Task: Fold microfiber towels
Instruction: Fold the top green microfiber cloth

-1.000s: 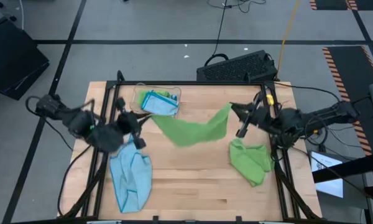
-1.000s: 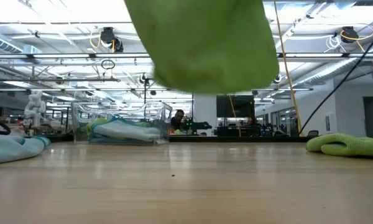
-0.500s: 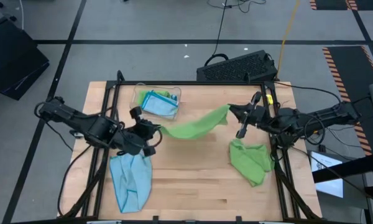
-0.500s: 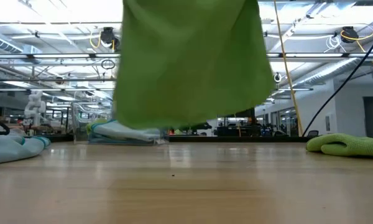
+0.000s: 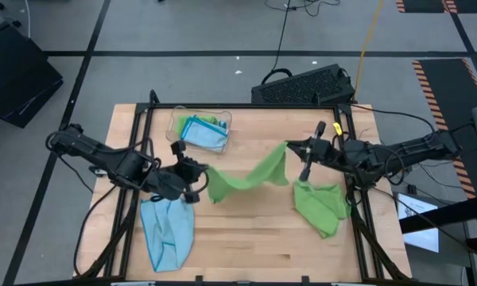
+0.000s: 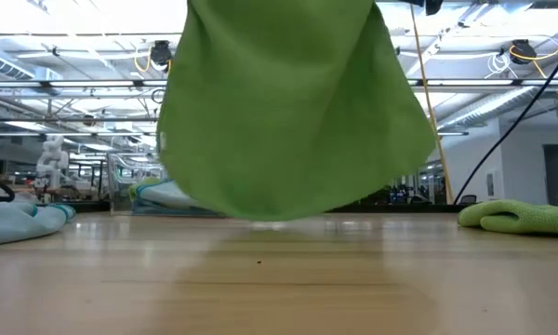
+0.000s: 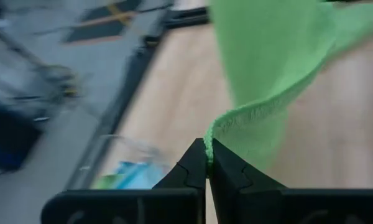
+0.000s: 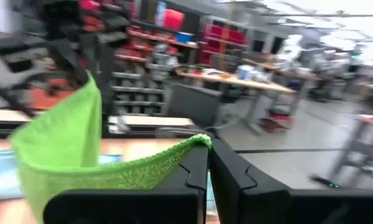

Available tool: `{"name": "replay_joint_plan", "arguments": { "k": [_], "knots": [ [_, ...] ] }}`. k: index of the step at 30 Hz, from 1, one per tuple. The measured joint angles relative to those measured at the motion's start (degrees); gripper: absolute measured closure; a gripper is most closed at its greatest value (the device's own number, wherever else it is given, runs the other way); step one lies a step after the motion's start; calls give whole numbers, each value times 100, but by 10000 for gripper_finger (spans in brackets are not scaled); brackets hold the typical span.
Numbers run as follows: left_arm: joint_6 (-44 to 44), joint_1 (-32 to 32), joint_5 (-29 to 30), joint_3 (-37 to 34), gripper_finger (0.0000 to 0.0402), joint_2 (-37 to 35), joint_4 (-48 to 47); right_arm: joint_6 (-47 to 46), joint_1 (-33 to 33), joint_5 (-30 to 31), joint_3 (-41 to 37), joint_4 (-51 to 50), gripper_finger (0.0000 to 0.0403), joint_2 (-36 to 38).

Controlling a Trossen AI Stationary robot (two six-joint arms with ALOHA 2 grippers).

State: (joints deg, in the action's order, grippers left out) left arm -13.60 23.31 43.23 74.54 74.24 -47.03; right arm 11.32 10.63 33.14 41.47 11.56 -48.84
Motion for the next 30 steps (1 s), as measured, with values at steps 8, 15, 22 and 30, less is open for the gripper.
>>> {"name": "replay_joint_plan", "arguments": {
  "k": [8,15,22,30],
  "knots": [
    [-736,-61,-360,0,395,-17,-494,-513,-207,-60,3,-967,399,186],
    [-1404,770,-1091,2,395,234,-518,-2048,215,-2310,-194,-1767,399,138],
    [-2476,1604,-1346,-177,393,1085,-1,-3358,956,-2989,-1434,-903,399,-163],
    [-2670,2299,-2031,-286,391,2178,1595,-4380,1593,-3496,-2692,977,399,-673]
  ]
}}
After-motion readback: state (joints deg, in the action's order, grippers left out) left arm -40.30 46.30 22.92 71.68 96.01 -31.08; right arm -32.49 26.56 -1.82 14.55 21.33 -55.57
